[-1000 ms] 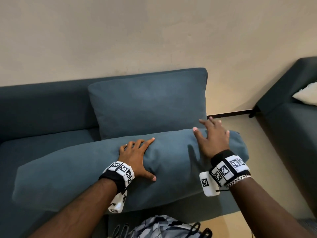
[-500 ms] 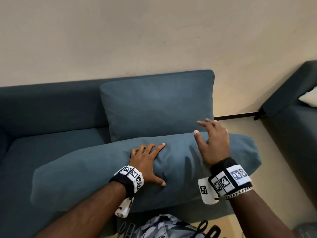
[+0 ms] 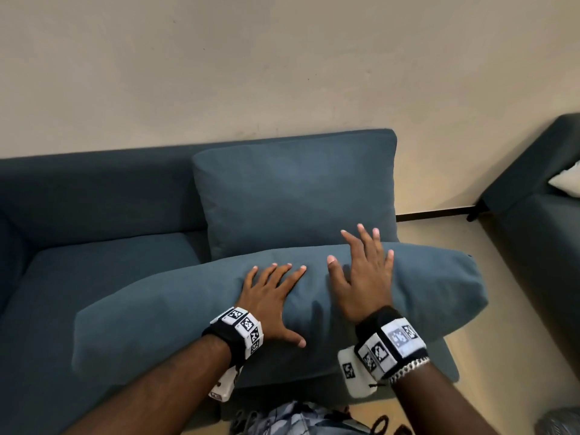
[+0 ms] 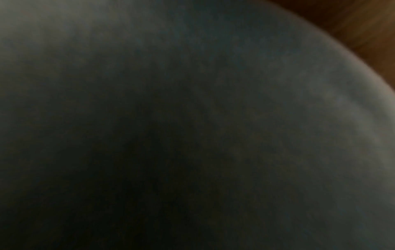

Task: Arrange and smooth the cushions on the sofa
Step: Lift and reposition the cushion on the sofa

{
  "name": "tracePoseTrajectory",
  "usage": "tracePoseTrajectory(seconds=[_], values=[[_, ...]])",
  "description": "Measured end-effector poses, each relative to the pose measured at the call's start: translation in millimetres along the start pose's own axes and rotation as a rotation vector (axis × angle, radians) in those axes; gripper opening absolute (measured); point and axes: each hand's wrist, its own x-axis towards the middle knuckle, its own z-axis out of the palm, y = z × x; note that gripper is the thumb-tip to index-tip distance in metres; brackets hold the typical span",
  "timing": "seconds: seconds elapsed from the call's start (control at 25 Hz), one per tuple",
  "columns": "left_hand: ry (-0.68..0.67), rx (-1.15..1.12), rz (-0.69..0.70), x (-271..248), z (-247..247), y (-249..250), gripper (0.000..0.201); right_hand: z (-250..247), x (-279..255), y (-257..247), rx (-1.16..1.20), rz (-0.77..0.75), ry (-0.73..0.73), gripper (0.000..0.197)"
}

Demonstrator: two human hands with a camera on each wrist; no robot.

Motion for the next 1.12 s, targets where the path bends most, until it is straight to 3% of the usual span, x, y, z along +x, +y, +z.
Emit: tracePoseTrajectory(seconds=[0.04,0.08,0.2,0.28,0.4,0.48,0.52,0.56,0.64,0.68,0.72,0.76,0.88,0.96,1.0,1.12], values=[[-0.006,0.013,-0.002,-3.2,0.6,-0.2,0.145,5.1,-8.6,-4.3,0.006,-0.041,0.075,0.057],[-0.009,0.021,-0.005,-5.8,2.3,0.4,0.146,17.5,-20.2,-3.1,-0.077,-0.081,0.042,0.058],[-0.052,0.072,0.013,-14.2,12.1,7.1,0.148,61.1,-47.2,31.8,-0.374,-0.047,-0.435,0.083],[-0.071,0.114,0.043,-20.4,14.9,1.3,0.146,55.3,-41.6,31.3,-0.390,0.046,-0.483,0.078],[0.008,0.071,0.031,-32.0,12.7,-20.9,0.145,21.0,-29.3,-10.7,-0.182,-0.031,-0.171,0.061],[0.025,0.073,0.030,-40.8,7.3,-34.6,0.146,11.9,-32.8,-31.3,-0.047,-0.055,0.101,0.065],[0.028,0.078,0.021,-43.2,6.9,-37.5,0.147,17.2,-38.2,-33.5,-0.075,-0.070,0.128,0.067],[0.032,0.081,0.009,-46.5,7.9,-40.3,0.147,29.6,-46.3,-33.5,-0.161,-0.091,0.023,0.067],[0.013,0.082,0.000,-53.4,10.2,-43.9,0.147,64.7,-63.2,-12.7,-0.413,-0.091,-0.392,0.074],[0.005,0.088,0.000,-56.9,11.8,-46.5,0.146,73.2,-64.4,-3.5,-0.454,-0.043,-0.512,0.081],[0.001,0.095,-0.002,-59.9,11.5,-52.4,0.145,75.6,-61.2,-3.8,-0.449,0.017,-0.532,0.084],[-0.001,0.098,-0.006,-63.2,9.3,-60.3,0.143,74.0,-56.5,-12.3,-0.386,0.042,-0.453,0.083],[0.052,0.059,-0.046,-72.5,4.7,-87.4,0.143,47.4,-46.2,-66.6,-0.074,-0.039,-0.027,0.067],[0.070,0.051,-0.065,-82.1,0.6,-103.1,0.145,47.4,-55.7,-94.3,-0.027,-0.088,0.160,0.060],[0.078,0.051,-0.081,-86.6,1.4,-109.7,0.146,58.4,-63.3,-99.2,-0.109,-0.102,0.103,0.061],[0.048,0.048,-0.097,-101.9,8.6,-125.2,0.146,109.9,-86.8,-78.3,-0.438,-0.025,-0.524,0.085]])
